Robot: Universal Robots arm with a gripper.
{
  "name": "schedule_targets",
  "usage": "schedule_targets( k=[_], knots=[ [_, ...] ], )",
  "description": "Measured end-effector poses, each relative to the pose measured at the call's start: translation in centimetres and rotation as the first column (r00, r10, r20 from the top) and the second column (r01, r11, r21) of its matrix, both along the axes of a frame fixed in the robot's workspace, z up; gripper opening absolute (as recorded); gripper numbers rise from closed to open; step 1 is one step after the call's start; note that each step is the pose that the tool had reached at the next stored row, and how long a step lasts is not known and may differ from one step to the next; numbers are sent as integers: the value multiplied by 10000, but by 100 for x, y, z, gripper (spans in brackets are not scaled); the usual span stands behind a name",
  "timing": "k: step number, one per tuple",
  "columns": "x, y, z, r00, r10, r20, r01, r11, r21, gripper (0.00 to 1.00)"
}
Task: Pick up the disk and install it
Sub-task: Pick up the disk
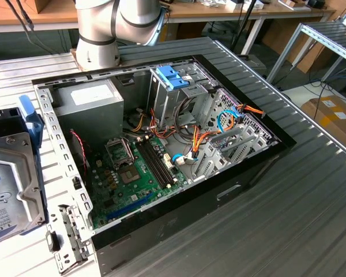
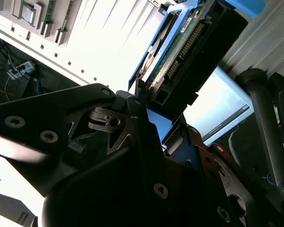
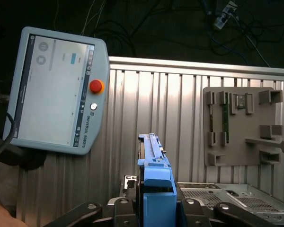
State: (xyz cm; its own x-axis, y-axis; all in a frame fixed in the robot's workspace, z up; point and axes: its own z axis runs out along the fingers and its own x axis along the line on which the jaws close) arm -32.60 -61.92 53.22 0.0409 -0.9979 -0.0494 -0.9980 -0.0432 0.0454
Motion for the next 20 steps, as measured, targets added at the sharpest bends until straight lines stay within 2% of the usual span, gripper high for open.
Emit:
schedule_targets(
  k=[20],
  knots=[
    [26,0,-45,10000,0,0,0,10000,0,37]
  ],
)
